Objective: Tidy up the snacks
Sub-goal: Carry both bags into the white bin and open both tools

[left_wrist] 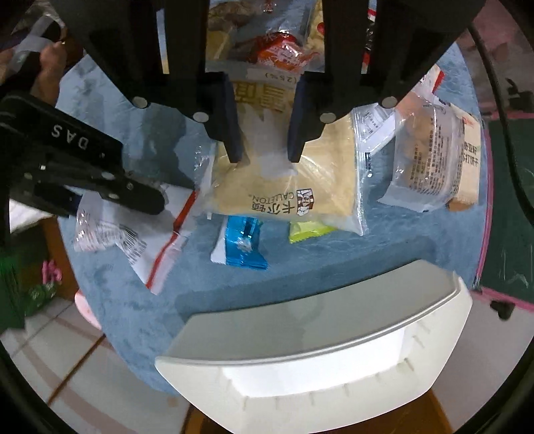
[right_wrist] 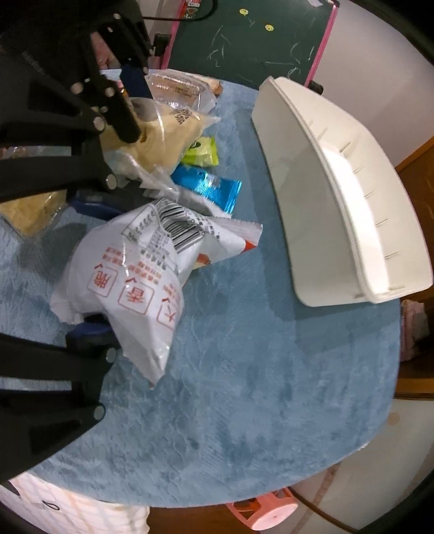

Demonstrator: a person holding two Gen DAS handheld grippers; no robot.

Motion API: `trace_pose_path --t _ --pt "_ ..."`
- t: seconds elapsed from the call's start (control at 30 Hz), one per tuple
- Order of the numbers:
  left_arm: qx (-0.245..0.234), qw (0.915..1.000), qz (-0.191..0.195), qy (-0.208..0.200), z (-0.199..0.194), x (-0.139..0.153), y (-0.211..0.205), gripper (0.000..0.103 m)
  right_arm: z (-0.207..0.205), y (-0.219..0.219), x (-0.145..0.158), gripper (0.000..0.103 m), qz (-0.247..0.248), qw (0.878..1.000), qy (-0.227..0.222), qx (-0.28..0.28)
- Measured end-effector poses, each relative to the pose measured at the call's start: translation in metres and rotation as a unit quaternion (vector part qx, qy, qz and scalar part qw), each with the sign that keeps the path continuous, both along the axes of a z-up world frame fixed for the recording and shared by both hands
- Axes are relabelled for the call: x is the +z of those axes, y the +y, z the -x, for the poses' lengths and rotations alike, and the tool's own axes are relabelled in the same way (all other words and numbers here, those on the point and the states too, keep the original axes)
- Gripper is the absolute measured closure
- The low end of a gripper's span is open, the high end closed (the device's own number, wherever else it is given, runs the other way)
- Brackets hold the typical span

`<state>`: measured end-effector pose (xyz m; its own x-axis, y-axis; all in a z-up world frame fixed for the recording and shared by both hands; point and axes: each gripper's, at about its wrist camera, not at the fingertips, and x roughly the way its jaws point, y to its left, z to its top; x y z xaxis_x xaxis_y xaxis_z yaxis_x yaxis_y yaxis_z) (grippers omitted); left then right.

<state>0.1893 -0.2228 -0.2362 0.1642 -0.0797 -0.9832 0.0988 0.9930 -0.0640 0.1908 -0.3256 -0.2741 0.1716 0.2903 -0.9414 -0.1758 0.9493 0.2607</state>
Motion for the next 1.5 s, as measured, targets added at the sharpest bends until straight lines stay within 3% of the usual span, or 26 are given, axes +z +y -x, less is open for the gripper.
trace_pose_path --t 0.2,0.43,0.6,0.77,0.93,1.13,1.37,1.4,1.47,1.5 --pt "0.027 0.9990 0.032 -0.012 -0.002 0.021 0.036 0.082 -0.001 0.000 0.023 0.054 -0.005 1.000 -0.023 0.002" --pt "0.029 0.9938 0.062 -0.088 -0.003 0.113 0.059 0.082 -0.007 0.006 0.083 0.054 -0.032 0.996 -0.079 0.010" --pt "0.034 0.9801 0.083 -0.177 -0.025 0.190 0.086 0.082 -0.024 0.017 0.146 0.054 -0.046 0.987 -0.152 0.029" --pt "0.056 0.9651 0.097 -0.237 -0.068 0.229 0.116 0.082 -0.065 0.032 0.184 0.054 -0.036 0.979 -0.197 0.034" --pt "0.089 0.9572 0.105 -0.255 -0.107 0.232 0.149 0.082 -0.117 0.049 0.190 0.053 -0.018 0.975 -0.218 0.027" --pt "0.109 0.9617 0.106 -0.228 -0.156 0.197 0.171 0.082 -0.155 0.059 0.181 0.051 0.010 0.977 -0.212 0.018" --pt "0.109 0.9668 0.095 -0.210 -0.175 0.169 0.163 0.078 -0.176 0.063 0.165 0.043 0.016 0.982 -0.190 0.002" --pt "0.109 0.9680 0.092 -0.206 -0.179 0.167 0.163 0.075 -0.177 0.064 0.165 0.042 0.015 0.982 -0.189 -0.001" --pt "0.112 0.9673 0.089 -0.210 -0.182 0.166 0.165 0.058 -0.176 0.064 0.163 0.038 0.017 0.982 -0.187 -0.001" --pt "0.114 0.9668 0.086 -0.212 -0.183 0.168 0.165 0.034 -0.171 0.066 0.163 0.038 0.018 0.982 -0.187 -0.001"
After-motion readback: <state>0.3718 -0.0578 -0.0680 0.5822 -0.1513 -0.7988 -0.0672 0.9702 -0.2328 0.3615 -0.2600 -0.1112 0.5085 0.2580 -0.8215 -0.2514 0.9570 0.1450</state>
